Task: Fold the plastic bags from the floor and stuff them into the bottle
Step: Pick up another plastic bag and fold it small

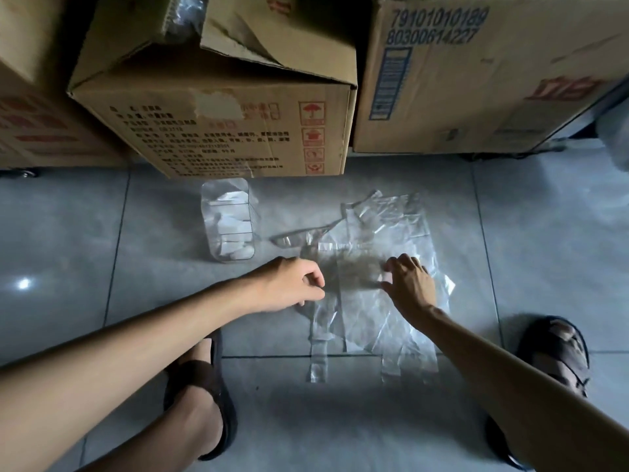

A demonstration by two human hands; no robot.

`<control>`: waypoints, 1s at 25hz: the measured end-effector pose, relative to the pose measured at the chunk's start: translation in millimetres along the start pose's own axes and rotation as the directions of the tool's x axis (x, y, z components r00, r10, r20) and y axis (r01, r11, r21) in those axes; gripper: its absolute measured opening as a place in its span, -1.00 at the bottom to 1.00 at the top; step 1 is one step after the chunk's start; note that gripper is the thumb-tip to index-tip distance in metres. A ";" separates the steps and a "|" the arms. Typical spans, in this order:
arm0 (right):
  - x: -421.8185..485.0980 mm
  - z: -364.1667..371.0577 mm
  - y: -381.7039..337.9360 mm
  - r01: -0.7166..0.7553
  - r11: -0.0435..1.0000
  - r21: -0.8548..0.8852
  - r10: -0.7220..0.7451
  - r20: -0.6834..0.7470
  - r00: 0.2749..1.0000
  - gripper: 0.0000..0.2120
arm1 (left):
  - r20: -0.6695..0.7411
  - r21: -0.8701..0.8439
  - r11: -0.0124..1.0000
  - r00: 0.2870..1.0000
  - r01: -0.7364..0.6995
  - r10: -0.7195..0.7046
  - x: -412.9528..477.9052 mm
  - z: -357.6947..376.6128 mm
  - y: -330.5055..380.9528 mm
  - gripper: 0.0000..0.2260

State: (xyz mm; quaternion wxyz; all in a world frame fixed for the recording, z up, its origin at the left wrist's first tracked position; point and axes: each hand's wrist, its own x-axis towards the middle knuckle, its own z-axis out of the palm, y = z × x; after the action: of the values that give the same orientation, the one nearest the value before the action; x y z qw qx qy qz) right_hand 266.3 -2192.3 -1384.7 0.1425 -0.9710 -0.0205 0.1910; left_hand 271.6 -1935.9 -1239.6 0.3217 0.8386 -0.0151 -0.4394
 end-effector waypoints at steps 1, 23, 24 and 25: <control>0.2 -1.8 0.0 0.018 1.000 0.002 -0.017 -0.017 1.000 -0.77 | 0.001 -0.024 1.000 1.000 0.004 -0.004 2.8 2.7 -0.1 -0.88; -111.1 -298.2 -111.0 0.250 0.591 0.767 -0.372 -0.016 0.928 -0.85 | -0.369 -0.450 0.883 0.928 -0.132 -0.049 -145.3 -46.6 98.0 -0.86; -125.7 -321.3 -120.0 0.259 0.532 0.806 -0.391 -0.038 0.920 -0.84 | -0.403 -0.534 0.828 0.913 -0.171 -0.072 -158.5 -51.3 104.3 -0.74; -140.2 -342.7 -127.4 0.250 0.467 0.848 -0.398 -0.051 0.916 -0.84 | -0.421 -0.613 0.762 0.903 -0.208 -0.092 -172.2 -56.2 110.7 -0.57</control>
State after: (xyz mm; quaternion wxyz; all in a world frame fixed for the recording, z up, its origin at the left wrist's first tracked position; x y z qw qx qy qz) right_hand 267.5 -2175.5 -993.5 0.6226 -0.7410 -0.1212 0.2205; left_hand 236.5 -1941.0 -1030.3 0.5990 0.7505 0.1805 -0.2129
